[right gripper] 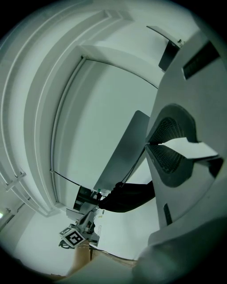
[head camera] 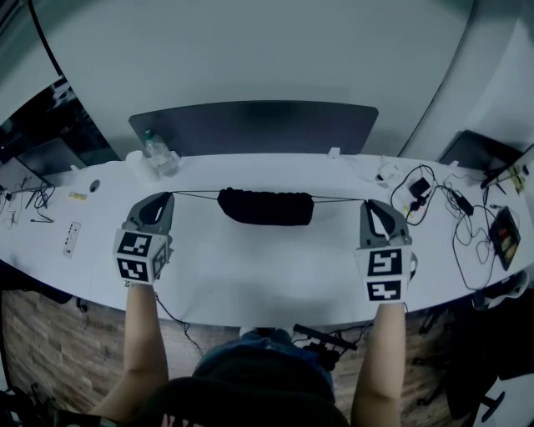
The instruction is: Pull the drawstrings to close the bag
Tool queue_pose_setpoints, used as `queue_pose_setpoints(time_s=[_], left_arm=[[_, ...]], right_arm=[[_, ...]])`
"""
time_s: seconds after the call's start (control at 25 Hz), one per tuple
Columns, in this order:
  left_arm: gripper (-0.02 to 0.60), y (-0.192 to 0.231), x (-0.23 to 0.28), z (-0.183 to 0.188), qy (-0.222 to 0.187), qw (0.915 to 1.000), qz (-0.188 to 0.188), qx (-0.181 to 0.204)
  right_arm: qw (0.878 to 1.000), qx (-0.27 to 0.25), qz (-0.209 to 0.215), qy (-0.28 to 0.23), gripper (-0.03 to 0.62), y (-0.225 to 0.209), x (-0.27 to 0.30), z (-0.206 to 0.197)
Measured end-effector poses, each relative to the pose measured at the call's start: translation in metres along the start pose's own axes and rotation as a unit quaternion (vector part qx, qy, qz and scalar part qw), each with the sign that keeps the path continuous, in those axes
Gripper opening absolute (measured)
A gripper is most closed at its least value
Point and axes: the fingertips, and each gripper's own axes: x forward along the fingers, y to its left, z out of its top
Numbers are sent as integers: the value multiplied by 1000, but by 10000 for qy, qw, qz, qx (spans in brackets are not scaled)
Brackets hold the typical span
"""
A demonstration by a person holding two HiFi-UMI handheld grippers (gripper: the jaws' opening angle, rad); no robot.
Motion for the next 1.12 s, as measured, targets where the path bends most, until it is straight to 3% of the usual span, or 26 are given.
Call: queue_pose_setpoints(time_s=[1.12], left_arm=[[11,57,-16,18,-199,9978,634,-83]], right_arm=[[9978,191,-635,47,8,-38,-8,0]])
